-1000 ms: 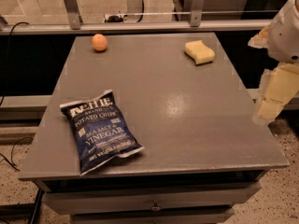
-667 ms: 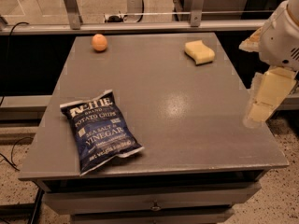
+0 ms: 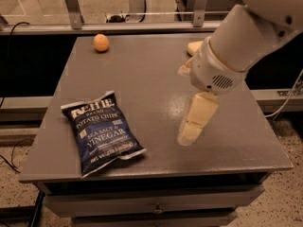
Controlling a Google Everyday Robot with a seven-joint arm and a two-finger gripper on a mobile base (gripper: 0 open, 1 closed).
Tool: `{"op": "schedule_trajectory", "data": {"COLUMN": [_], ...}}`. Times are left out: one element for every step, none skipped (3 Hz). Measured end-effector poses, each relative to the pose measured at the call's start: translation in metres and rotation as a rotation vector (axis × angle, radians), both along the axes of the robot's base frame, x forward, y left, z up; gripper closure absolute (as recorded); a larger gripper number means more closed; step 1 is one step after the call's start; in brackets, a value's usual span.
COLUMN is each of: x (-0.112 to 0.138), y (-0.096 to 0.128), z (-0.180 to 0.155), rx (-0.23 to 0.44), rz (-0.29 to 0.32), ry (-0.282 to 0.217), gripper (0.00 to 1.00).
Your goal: Move blue chip bag near orange
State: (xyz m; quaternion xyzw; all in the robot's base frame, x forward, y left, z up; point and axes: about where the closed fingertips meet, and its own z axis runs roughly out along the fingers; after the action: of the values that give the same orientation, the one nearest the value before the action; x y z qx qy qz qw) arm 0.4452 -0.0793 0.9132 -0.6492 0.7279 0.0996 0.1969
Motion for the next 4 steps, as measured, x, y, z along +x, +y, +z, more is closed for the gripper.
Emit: {"op": "schedule_trajectory", "data": {"x": [-0.005, -0.006, -0.006, -0.009], "y": [0.053, 0.087, 0.11, 0.124], "z": [-0.029, -0.053, -0.07, -0.074], "rx": [0.089, 0.158, 0.22, 0.271], "rz": [0.046, 0.047, 0.029, 0.02], "ry": [0.035, 0.056, 0.073, 0.094], "gripper": [0.0, 0.0, 0.02, 0.2]}}
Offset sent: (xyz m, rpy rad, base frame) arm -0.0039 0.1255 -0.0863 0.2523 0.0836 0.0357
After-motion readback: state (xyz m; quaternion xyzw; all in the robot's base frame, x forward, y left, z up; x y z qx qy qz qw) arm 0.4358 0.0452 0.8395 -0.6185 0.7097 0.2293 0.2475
